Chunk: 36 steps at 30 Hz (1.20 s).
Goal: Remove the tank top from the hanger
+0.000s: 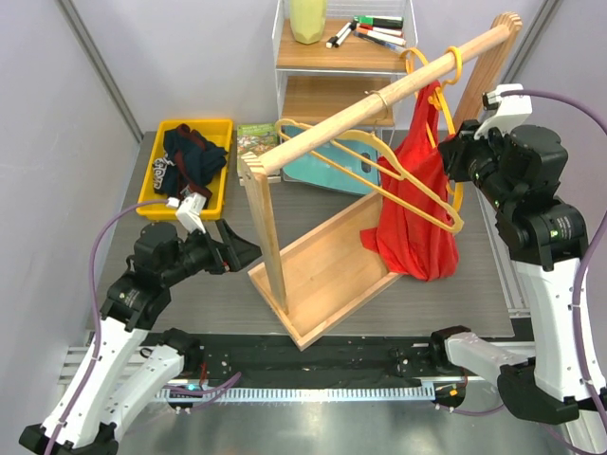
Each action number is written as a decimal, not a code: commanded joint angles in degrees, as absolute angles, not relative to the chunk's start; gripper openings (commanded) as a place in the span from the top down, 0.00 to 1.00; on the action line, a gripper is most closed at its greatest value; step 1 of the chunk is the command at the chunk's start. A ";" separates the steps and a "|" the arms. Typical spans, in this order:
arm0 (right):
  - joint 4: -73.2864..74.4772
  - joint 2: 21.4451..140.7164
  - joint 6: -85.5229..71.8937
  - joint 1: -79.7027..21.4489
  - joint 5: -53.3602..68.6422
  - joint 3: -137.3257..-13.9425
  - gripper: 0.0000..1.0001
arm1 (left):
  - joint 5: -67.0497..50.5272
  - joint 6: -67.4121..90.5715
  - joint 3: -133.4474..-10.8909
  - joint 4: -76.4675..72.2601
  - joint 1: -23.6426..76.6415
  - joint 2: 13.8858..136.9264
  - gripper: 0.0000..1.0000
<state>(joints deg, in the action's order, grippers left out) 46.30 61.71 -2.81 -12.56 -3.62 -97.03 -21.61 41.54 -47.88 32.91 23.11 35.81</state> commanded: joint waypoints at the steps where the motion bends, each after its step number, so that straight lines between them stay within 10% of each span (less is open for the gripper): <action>1: 37.81 58.46 -6.06 -12.48 -3.34 -94.31 0.80 | -28.21 42.10 -51.41 31.55 23.29 34.19 0.13; 11: 31.38 56.43 -8.79 -12.48 4.48 -93.86 0.99 | -21.88 40.87 -54.58 36.39 23.38 31.38 0.12; 36: 43.47 40.78 -16.16 -12.48 3.26 -91.49 0.99 | -21.45 39.20 -53.53 37.09 23.38 32.08 0.11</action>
